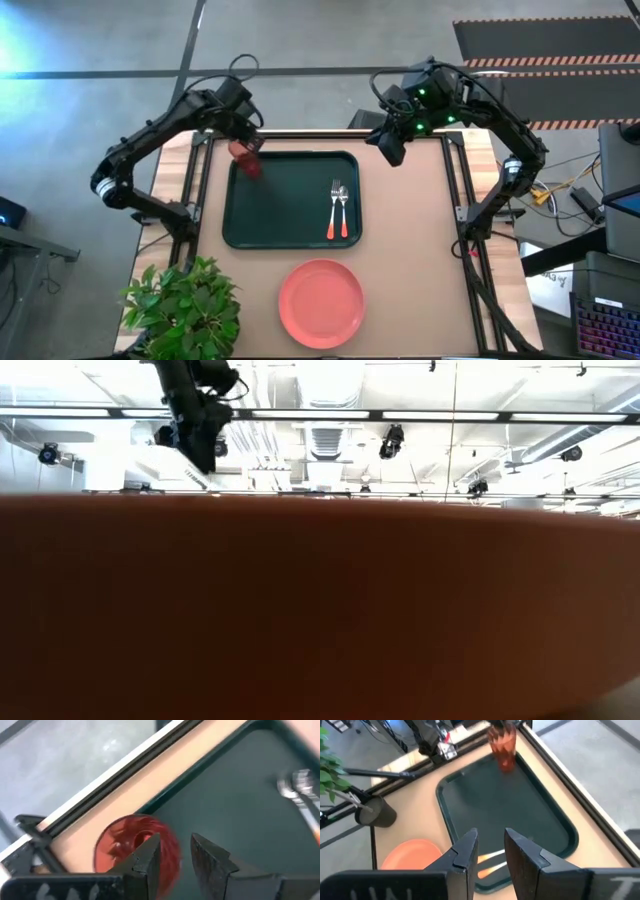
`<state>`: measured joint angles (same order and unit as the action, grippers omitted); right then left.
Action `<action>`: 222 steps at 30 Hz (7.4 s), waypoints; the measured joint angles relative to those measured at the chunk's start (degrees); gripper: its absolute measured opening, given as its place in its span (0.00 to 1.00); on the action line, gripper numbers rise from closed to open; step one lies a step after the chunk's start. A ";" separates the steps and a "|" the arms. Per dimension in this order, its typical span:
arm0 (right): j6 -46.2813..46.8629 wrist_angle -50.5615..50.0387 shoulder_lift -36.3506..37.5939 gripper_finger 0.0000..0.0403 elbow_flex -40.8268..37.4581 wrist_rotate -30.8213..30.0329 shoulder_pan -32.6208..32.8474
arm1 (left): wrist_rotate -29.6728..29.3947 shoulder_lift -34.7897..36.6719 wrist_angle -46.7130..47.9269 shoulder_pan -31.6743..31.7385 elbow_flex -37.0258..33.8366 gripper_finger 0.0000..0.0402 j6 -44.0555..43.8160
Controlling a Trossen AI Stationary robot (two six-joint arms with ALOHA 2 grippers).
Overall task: Pick and place plate/cup/fork/spoon on tray
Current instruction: Put the orange glass on the black table tray, then put the orange plate on the black table tray, then adjust the orange fork on the black table tray
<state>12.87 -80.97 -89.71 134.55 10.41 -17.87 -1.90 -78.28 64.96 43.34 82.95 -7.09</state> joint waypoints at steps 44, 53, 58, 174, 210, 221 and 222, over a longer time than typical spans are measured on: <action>47.15 41.08 -10.83 0.51 -56.09 1.12 32.49 | 6.00 21.83 0.12 -18.04 -0.52 0.22 -0.84; 48.59 42.15 -13.41 0.52 -60.46 1.05 32.87 | 6.00 21.78 0.04 -18.04 -3.22 0.22 -0.04; 46.56 49.35 -16.02 0.52 -60.47 1.60 32.87 | 6.00 21.82 -0.06 -18.04 -3.47 0.22 -0.07; -6.64 -0.81 -27.92 0.10 -2.24 -19.23 -4.28 | 5.94 22.82 -3.18 -18.04 -3.62 0.22 -3.15; 11.62 24.58 -25.49 0.02 -36.07 -7.10 10.12 | 5.94 22.82 -3.56 -17.98 -3.64 0.22 -2.49; 12.09 25.62 -25.51 0.02 -39.45 -6.99 10.08 | 5.94 22.82 -3.55 -18.02 -3.64 0.22 -2.49; 12.10 26.46 -25.51 0.02 -39.80 -6.98 10.08 | 5.94 22.82 -3.55 -18.02 -3.64 0.22 -2.49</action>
<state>24.97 -54.50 -115.22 94.75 3.43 -7.79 4.03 -55.46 61.40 25.32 79.31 -9.58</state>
